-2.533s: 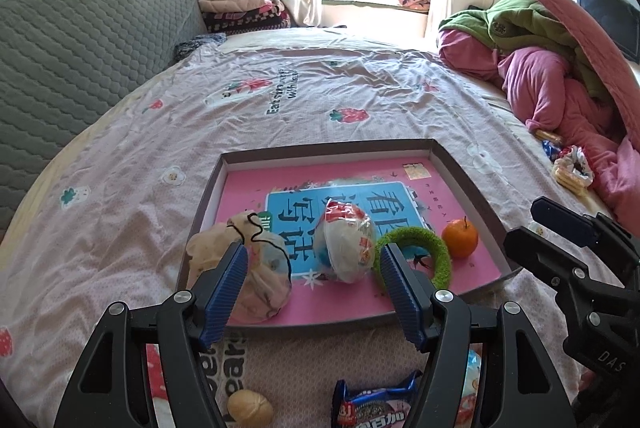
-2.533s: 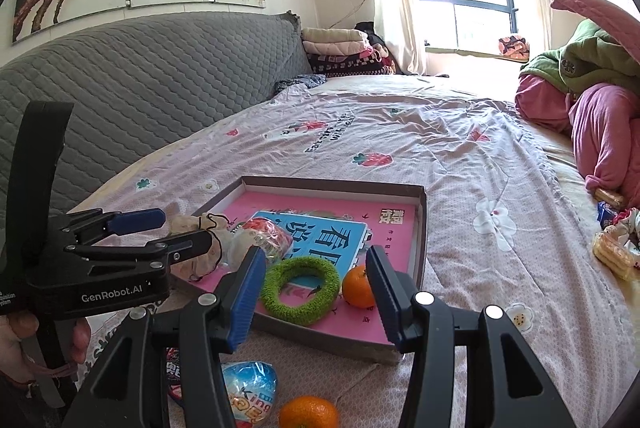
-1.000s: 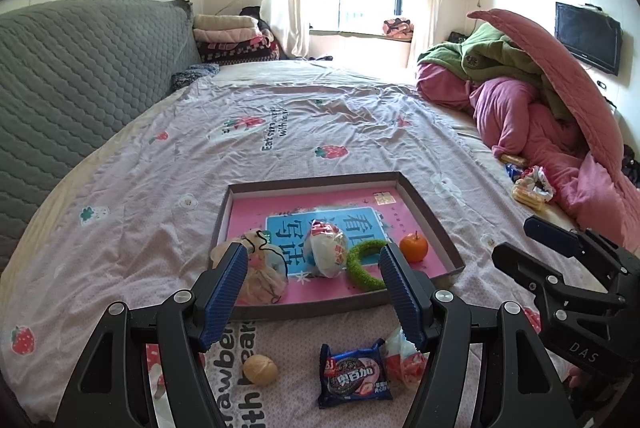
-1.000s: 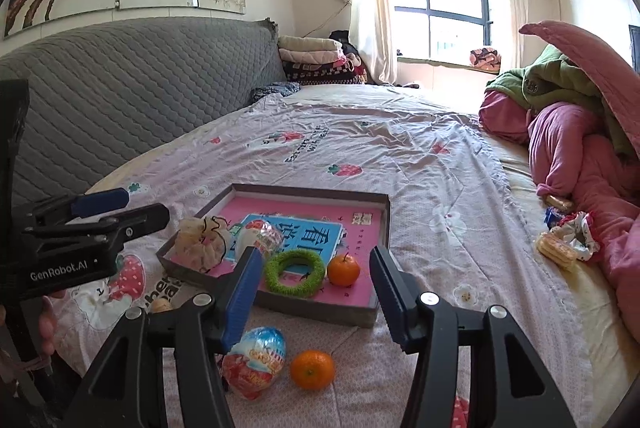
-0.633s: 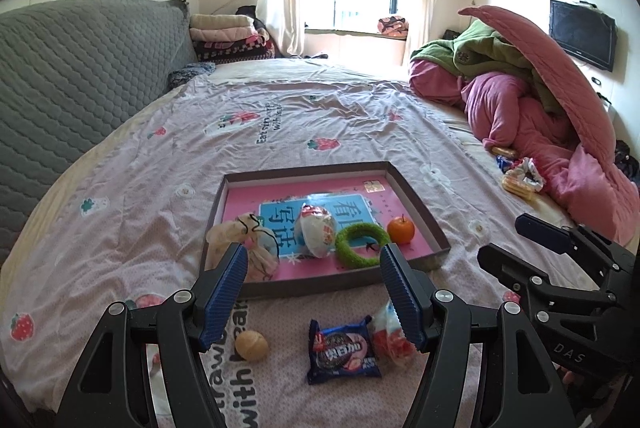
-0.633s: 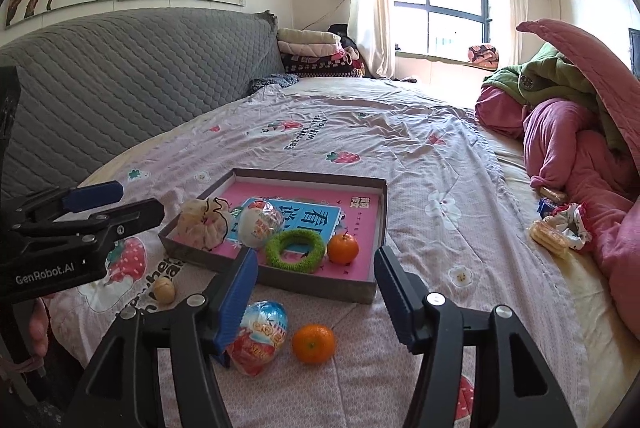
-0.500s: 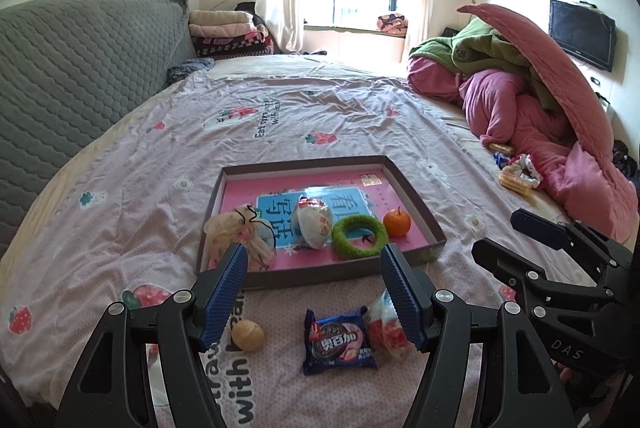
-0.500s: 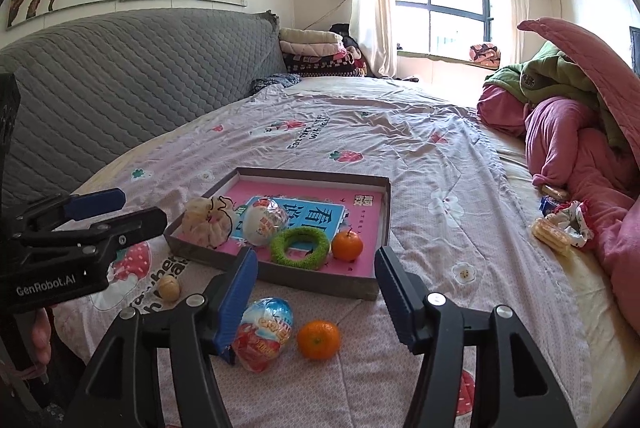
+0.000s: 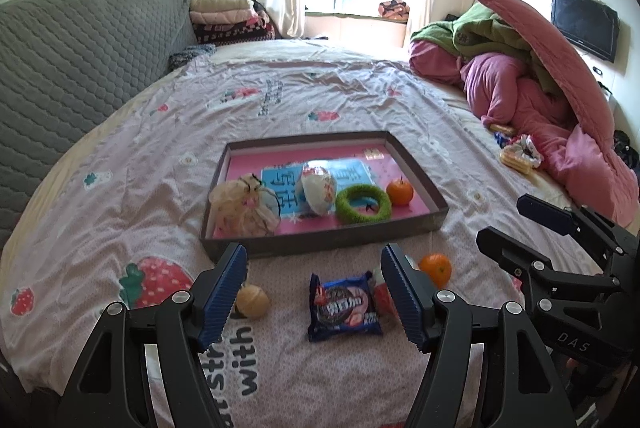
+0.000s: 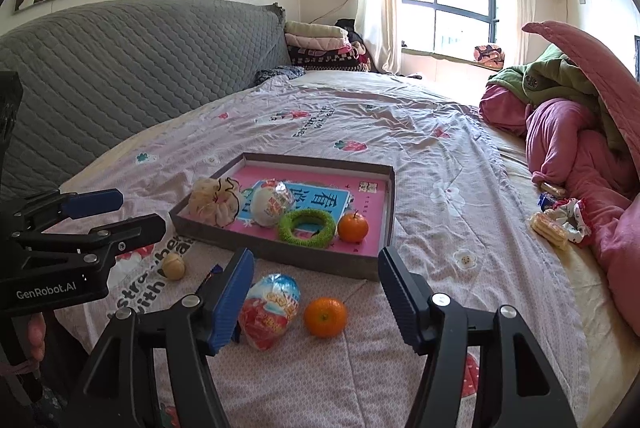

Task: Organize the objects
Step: 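Withdraw both open tools from the tray toward the remaining items on the bed, then move the right tool to the loose mandarin while the left tool grasps the blue cookie pack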

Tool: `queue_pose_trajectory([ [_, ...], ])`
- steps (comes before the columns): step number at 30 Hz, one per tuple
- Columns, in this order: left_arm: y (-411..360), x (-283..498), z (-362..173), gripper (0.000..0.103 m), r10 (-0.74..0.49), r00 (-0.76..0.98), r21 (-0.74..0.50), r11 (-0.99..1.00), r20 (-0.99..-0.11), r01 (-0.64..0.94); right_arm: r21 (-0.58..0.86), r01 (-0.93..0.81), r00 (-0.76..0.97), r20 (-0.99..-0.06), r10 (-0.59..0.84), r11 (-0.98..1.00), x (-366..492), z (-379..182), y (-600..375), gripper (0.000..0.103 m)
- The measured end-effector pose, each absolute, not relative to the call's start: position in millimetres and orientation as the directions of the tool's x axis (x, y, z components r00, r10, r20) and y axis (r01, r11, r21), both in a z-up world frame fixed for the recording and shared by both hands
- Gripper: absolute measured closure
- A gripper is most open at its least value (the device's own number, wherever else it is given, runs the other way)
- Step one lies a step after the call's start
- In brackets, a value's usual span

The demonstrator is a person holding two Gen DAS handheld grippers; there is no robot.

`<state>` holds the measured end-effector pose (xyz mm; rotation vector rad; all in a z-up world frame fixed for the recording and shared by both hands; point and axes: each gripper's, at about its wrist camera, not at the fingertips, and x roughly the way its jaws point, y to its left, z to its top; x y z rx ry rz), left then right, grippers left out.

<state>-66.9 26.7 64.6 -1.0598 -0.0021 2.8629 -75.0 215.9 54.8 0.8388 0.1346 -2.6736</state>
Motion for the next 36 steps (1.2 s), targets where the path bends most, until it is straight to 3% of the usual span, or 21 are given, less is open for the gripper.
queue_pose_trajectory([
  [19, 43, -61, -11, 0.031, 0.079, -0.635, 0.008, -0.991, -0.768, -0.132, 0.037, 0.329, -0.716, -0.642, -0.274, -0.944, -69, 5, 228, 0.039],
  [36, 53, -77, -43, 0.031, 0.115, -0.581, -0.037, -0.989, -0.806, -0.143, 0.067, 0.311, -0.691, -0.669, -0.274, -0.948, -81, -23, 235, 0.039],
])
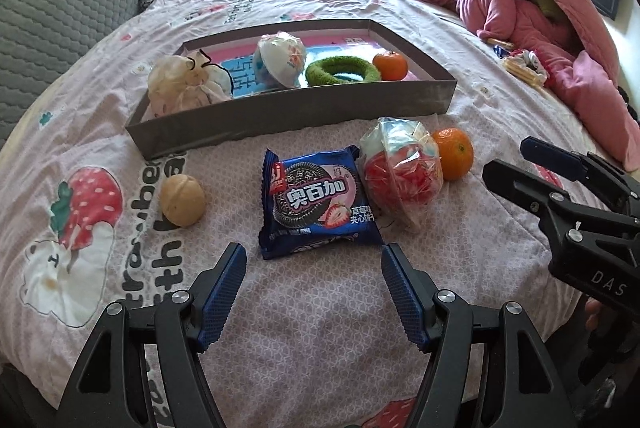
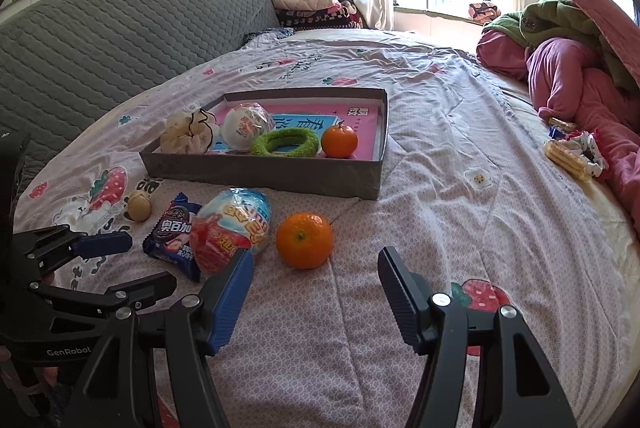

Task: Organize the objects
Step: 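Move the right tool to the loose mandarin while the left tool grasps the blue cookie pack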

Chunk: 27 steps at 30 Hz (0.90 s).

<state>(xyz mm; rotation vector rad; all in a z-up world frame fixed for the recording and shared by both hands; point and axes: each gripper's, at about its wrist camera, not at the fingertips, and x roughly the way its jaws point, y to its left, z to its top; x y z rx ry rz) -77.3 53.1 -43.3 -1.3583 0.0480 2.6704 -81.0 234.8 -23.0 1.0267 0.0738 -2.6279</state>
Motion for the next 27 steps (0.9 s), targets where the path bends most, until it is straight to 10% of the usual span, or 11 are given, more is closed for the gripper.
queue_pose_trajectory([
  [27, 52, -122, -58, 0.031, 0.120, -0.556, -0.106, -0.993, -0.823, -0.057, 0.005, 0.333, -0.678, -0.694, -0.244, -0.943, -107, -49, 220, 0.039],
])
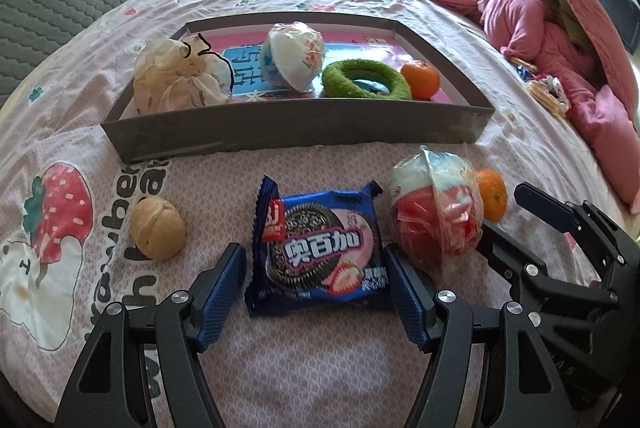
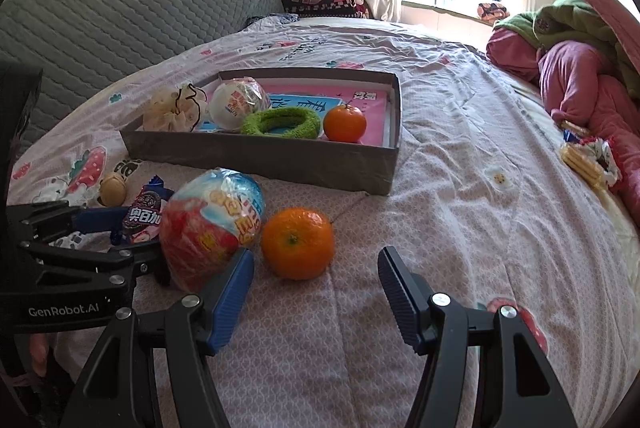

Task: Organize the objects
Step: 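Move the right tool to the loose mandarin while the left tool grasps the blue cookie pack, then close the right tool on the mandarin while the left tool lifts the cookie pack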

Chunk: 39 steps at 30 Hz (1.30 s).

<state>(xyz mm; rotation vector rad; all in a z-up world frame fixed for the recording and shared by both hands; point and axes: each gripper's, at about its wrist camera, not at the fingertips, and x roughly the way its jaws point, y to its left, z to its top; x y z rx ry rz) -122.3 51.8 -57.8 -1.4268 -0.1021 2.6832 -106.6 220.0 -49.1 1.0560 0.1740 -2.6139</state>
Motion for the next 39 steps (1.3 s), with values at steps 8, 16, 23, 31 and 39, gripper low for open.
queue_pose_trajectory([
  [8, 50, -135, -64, 0.030, 0.092, -0.562, -0.092, -0.995, -0.822, -0.029, -0.028, 0.337, -0.691, -0.686, -0.227, -0.941, -117, -53, 212, 0.039],
  [16, 51, -142, -66, 0.030, 0.067, -0.588, -0.065, -0.998, -0.806, -0.025, -0.043, 0.337, -0.689, -0.692, -0.215, -0.941, -125, -59, 207, 0.048],
  [23, 48, -143, -66, 0.030, 0.084, -0.606, -0.086, -0.996, -0.791, -0.026, -0.074, 0.349, -0.701, -0.682, -0.208, -0.934, -120, -60, 200, 0.060],
  [31, 45, -140, -63, 0.045, 0.101, -0.617, -0.093, -0.995, -0.781, -0.046, -0.053, 0.341, -0.701, -0.680, -0.216, -0.939, -121, -59, 201, 0.063],
  [39, 40, -134, -58, 0.046, 0.112, -0.620, -0.109, -0.993, -0.777, -0.044, -0.044, 0.332, -0.705, -0.676, -0.217, -0.942, -118, -56, 202, 0.064],
])
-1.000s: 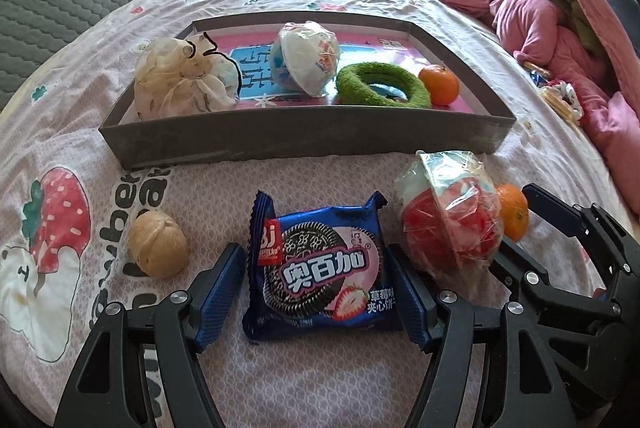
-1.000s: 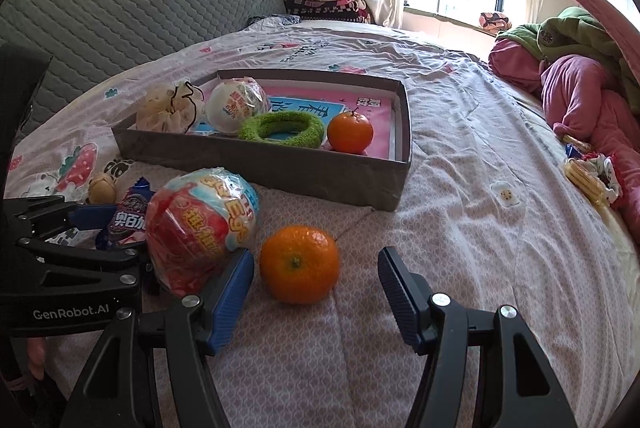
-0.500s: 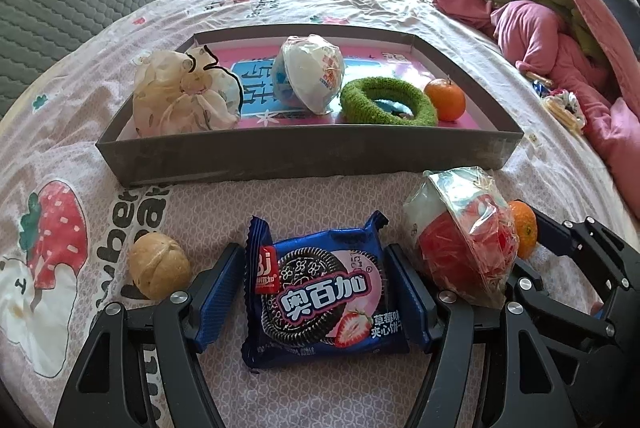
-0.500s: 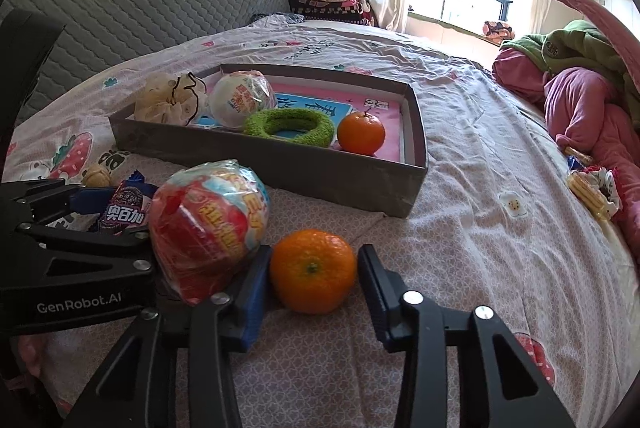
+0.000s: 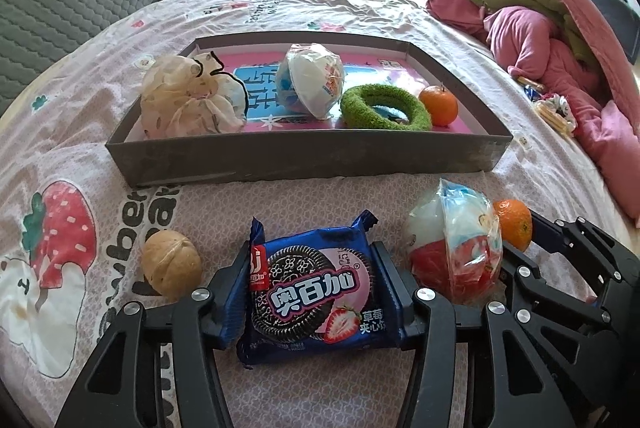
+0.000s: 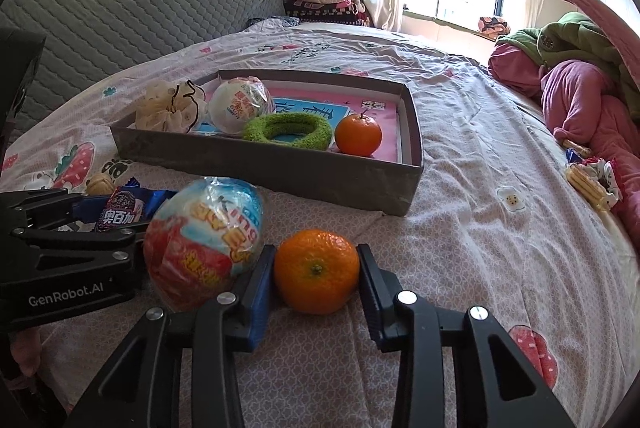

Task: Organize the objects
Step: 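Close the right tool on the mandarin while the left tool lifts the cookie pack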

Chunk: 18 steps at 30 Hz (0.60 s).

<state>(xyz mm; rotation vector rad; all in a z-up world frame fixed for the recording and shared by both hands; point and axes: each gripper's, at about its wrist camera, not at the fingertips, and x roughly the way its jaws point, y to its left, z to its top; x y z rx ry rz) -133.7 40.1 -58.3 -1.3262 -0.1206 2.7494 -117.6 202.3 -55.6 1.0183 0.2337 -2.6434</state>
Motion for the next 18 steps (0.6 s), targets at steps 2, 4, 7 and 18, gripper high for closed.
queue_pose_trajectory([
  [2, 39, -132, -56, 0.046, 0.110, -0.624, -0.106, -0.993, -0.774, -0.043, -0.043, 0.331, -0.707, -0.673, -0.218, -0.943, -117, -53, 203, 0.064],
  [4, 37, -131, -52, 0.046, 0.108, -0.629, -0.105, -0.994, -0.770, -0.042, -0.045, 0.331, -0.710, -0.670, -0.217, -0.943, -117, -50, 202, 0.064],
  [7, 34, -128, -43, 0.046, 0.103, -0.644, -0.101, -0.994, -0.758, -0.041, -0.048, 0.333, -0.715, -0.664, -0.219, -0.942, -117, -44, 202, 0.064],
  [18, 18, -109, -5, 0.046, 0.072, -0.696, -0.074, -0.997, -0.714, -0.027, -0.035, 0.334, -0.762, -0.598, -0.248, -0.942, -117, -9, 192, 0.064],
])
